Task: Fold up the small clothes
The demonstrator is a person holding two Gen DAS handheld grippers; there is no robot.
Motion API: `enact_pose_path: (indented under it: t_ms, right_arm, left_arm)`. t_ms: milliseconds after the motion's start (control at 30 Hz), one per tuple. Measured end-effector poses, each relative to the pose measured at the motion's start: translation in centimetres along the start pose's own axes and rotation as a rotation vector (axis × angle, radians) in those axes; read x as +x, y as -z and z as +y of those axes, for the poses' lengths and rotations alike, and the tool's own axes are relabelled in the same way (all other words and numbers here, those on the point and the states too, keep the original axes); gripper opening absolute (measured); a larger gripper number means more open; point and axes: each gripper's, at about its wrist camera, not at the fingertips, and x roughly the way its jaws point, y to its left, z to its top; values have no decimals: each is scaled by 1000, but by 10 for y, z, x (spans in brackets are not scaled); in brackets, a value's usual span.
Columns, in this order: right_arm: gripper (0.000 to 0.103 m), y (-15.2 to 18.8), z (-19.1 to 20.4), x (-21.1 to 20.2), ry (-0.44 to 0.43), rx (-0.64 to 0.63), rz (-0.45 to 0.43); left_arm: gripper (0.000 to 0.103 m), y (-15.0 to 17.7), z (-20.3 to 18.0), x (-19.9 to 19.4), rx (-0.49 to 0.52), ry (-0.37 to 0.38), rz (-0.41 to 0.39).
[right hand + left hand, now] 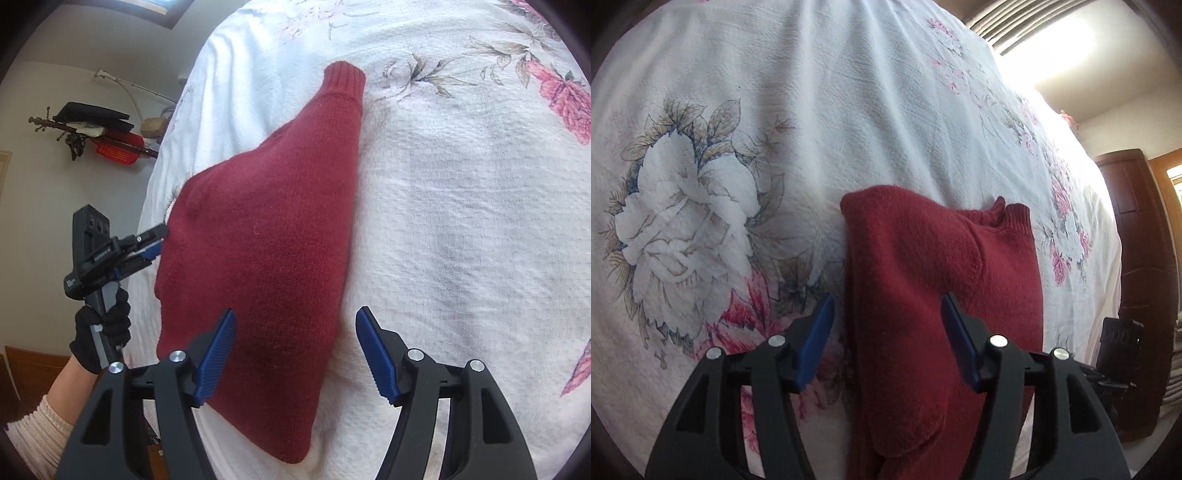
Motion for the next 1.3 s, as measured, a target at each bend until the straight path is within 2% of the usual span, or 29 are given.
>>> enact_pose_path:
  t_ms: [100, 233, 333, 433, 500, 633, 700, 733, 767, 800, 833, 900, 1133, 1300]
  right_arm:
    - [71, -4, -4, 1, -47, 25, 7]
    - [72, -4, -6, 14, -65, 30, 36]
    - [74, -5, -7, 27, -79, 33, 63]
    - [75, -7, -10, 40, -92, 44, 81]
    - [76, -7, -12, 48, -109, 58, 89]
    - [79, -10, -18, 68, -178, 104, 93]
    - [80, -10, -19, 73, -189, 123, 88]
    - [78, -11, -16, 74, -179, 112, 84]
    - [72, -10, -13, 73, -163, 100, 79]
    - [68, -10, -12, 70, -160, 94, 72]
    - [58, -9, -12, 66, -167, 92, 62]
    - [52, -6, -10, 57, -178, 88, 43]
    - [48, -2, 4, 16, -240, 64, -8]
    - [48, 15, 2, -34, -246, 41, -17]
  left_arm:
    - [67, 14, 10, 13, -16, 55, 71]
    - [68, 26, 22, 40, -90, 181, 128]
    - [69, 30, 21, 58, -99, 267, 156]
    - [80, 28, 14, 71, -89, 313, 170]
    - [80, 26, 7, 78, -84, 354, 186]
    - [82, 26, -11, 91, -11, 302, 216]
    - [81, 27, -11, 95, -25, 293, 216]
    - [76, 26, -10, 96, -38, 284, 213]
    - [72, 27, -7, 94, -47, 275, 210]
    - [64, 28, -4, 92, -56, 276, 205]
    - [51, 31, -1, 91, -67, 292, 200]
    - [40, 36, 2, 86, -98, 337, 182]
    - [36, 55, -22, 65, -107, 458, 115]
    - [36, 81, -63, 51, -59, 509, 137]
